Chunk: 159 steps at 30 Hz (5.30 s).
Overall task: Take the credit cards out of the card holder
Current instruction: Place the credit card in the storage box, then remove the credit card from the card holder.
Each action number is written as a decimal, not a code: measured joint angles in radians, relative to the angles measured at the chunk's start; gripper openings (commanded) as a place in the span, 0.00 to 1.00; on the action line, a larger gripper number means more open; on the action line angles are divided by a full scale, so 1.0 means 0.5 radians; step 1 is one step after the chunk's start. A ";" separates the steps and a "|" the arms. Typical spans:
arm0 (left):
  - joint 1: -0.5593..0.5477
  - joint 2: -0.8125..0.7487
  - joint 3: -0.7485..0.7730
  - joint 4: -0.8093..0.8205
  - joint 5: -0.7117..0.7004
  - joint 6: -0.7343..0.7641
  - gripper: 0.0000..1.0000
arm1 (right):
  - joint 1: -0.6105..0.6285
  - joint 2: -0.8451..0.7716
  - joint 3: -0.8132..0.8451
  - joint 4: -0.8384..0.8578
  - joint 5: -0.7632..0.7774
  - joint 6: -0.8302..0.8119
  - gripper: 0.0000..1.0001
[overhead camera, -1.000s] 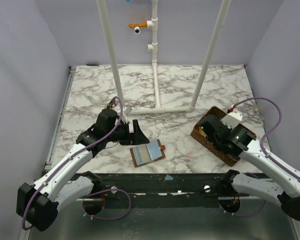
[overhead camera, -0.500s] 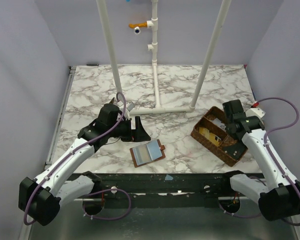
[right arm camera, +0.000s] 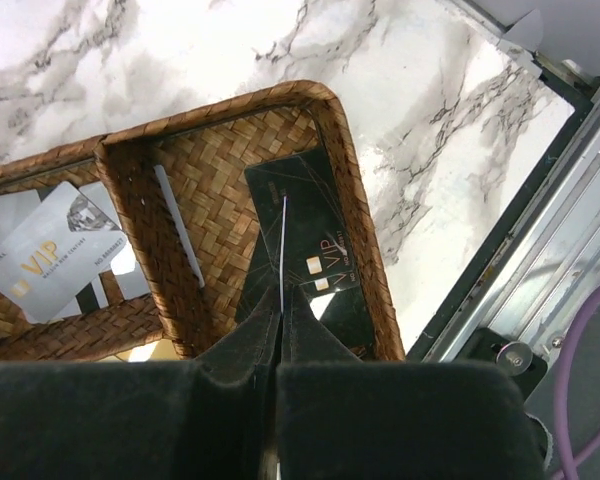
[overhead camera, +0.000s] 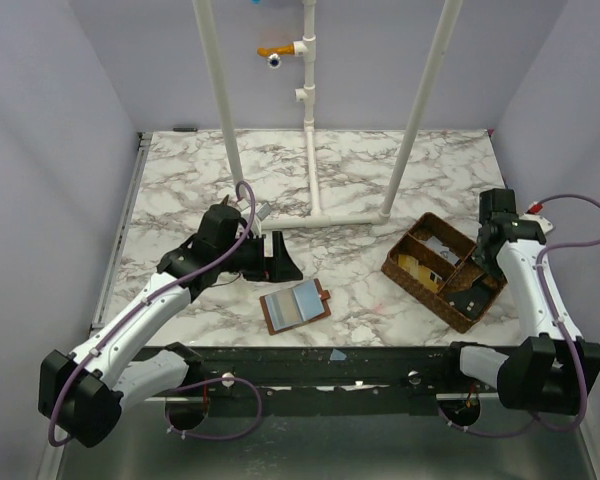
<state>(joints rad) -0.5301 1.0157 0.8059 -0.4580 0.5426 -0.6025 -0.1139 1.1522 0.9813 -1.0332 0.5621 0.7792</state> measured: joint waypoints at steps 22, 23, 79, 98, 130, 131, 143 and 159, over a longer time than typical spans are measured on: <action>-0.001 0.031 -0.008 0.052 0.014 -0.030 0.85 | -0.025 0.194 -0.021 0.093 -0.114 -0.050 0.92; -0.001 0.031 -0.008 0.054 0.014 -0.030 0.85 | -0.026 0.192 -0.021 0.090 -0.117 -0.056 0.98; -0.001 -0.259 -0.298 -0.121 -0.472 -0.295 0.86 | 0.619 -0.391 0.027 0.400 -1.096 -0.121 1.00; 0.040 -0.346 -0.421 -0.174 -0.636 -0.405 0.86 | 1.969 0.280 0.204 0.686 -0.622 0.320 1.00; 0.346 -0.417 -0.492 -0.343 -0.919 -0.242 0.84 | 2.622 1.176 0.526 1.138 -0.588 0.150 0.76; 0.346 -0.417 -0.507 -0.342 -0.912 -0.242 0.84 | 2.620 1.194 0.522 1.150 -0.587 0.132 0.76; 0.349 -0.391 -0.530 -0.297 -0.864 -0.240 0.84 | 2.622 1.394 0.495 1.228 -0.587 0.063 0.60; 0.349 -0.386 -0.558 -0.247 -0.820 -0.239 0.84 | 2.622 1.456 0.481 1.222 -0.578 0.063 0.56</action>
<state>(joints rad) -0.3553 0.8227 0.5266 -0.5816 0.1326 -0.7219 1.1969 1.8801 1.2221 -0.4221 0.2729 0.8104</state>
